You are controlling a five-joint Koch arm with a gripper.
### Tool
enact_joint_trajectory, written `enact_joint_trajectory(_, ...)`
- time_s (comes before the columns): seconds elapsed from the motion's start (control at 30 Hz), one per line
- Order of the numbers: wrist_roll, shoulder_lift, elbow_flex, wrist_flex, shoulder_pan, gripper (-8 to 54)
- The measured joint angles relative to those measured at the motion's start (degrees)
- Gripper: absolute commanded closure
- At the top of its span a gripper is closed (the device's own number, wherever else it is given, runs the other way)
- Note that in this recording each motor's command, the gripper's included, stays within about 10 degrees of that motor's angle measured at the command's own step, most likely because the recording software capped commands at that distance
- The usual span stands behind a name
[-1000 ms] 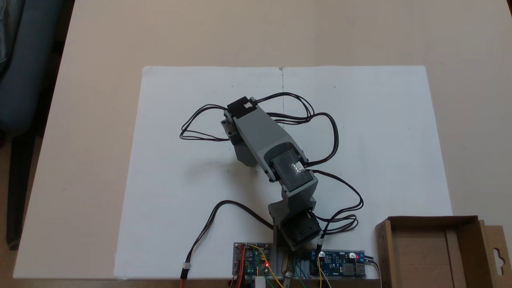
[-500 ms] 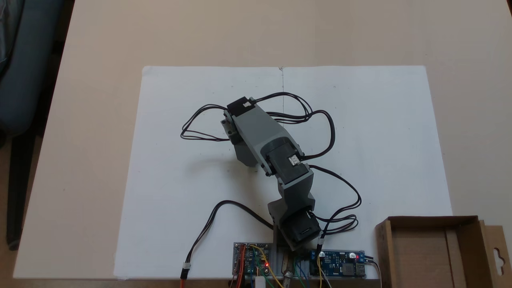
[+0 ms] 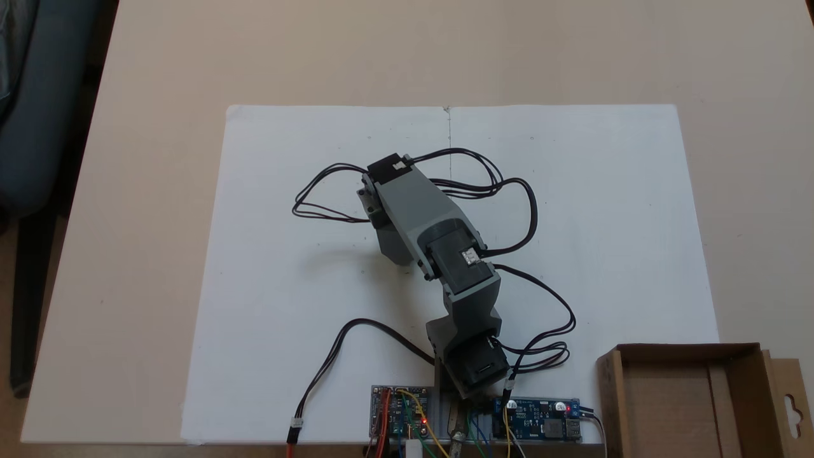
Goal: Grasp a green dice and put it in the bin.
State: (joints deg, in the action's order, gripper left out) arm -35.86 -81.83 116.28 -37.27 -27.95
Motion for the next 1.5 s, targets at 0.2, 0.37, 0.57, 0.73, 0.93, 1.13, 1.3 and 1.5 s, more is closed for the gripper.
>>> enact_joint_trajectory(0.2,-0.1,-1.0,0.3,1.4,0.1,30.0)
enact_joint_trajectory(0.37,-0.1,-1.4,0.4,1.4,-0.2,33.7)
enact_joint_trajectory(0.57,-0.1,-3.3,1.7,1.3,-0.3,33.7)
enact_joint_trajectory(0.73,-0.1,-5.9,-2.9,-3.4,4.1,33.7)
enact_joint_trajectory(0.93,0.2,-6.2,-20.6,-15.1,11.6,33.6)
enact_joint_trajectory(1.13,2.4,-6.2,-34.2,-25.6,16.2,33.7)
enact_joint_trajectory(1.3,6.7,-6.1,-34.2,-27.2,24.3,33.7)
enact_joint_trajectory(1.5,17.3,-6.2,-43.4,-27.3,50.2,33.7)
